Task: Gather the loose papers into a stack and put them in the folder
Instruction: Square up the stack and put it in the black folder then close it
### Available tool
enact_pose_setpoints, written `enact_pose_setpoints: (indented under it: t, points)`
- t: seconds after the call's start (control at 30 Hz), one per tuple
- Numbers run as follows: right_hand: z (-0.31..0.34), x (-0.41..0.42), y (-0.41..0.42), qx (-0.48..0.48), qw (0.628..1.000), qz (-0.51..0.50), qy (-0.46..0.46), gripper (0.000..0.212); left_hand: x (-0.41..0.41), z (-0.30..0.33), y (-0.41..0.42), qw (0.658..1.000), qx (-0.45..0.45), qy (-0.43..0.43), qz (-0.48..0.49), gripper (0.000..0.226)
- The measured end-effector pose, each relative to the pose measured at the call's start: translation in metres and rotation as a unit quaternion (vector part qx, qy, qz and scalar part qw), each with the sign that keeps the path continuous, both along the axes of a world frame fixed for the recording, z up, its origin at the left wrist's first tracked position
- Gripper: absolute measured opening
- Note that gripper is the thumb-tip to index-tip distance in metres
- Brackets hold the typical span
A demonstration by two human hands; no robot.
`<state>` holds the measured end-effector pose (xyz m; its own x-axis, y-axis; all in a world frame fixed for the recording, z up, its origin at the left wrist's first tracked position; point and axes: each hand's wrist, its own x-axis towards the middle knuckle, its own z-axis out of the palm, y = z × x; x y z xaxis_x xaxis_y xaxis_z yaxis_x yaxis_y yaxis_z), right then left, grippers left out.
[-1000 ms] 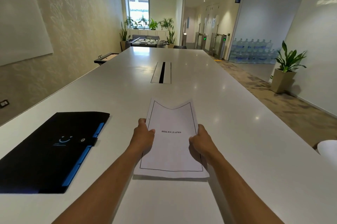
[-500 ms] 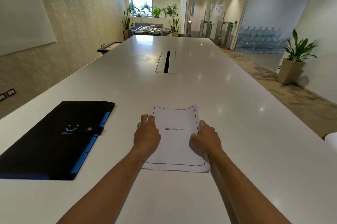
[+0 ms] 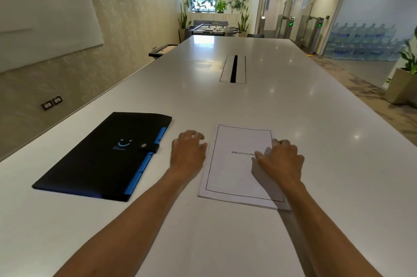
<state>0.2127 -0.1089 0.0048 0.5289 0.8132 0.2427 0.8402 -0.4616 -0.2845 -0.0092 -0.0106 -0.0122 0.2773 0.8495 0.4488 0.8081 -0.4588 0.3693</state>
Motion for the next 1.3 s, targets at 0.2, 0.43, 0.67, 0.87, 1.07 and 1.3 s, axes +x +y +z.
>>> enact_pose_setpoints:
  t: [0.2,0.43,0.67,0.87,1.07,1.3]
  points:
    - [0.005,-0.055,0.026,0.057,0.992,0.111,0.001,0.055,-0.077,0.016,0.036,0.994,-0.011,0.074,0.080,0.034]
    - [-0.001,-0.121,0.056,0.048,0.973,0.226,0.012,0.051,-0.166,0.001,0.061,0.975,-0.153,0.058,0.149,0.043]
    - [-0.010,-0.162,0.075,0.028,0.940,0.339,0.028,0.040,-0.146,-0.020,0.049,0.972,-0.163,0.040,0.167,0.047]
    - [-0.010,-0.164,0.086,0.029,0.933,0.359,0.012,0.033,-0.097,-0.018,0.035,0.978,-0.166,0.007,0.126,0.049]
    - [-0.009,-0.157,0.099,0.029,0.932,0.359,0.028,0.022,-0.060,-0.017,0.023,0.975,-0.199,-0.046,0.084,0.053]
    - [-0.016,-0.162,0.111,0.010,0.940,0.340,0.001,0.027,-0.078,-0.004,0.028,0.991,-0.124,-0.015,0.045,0.021]
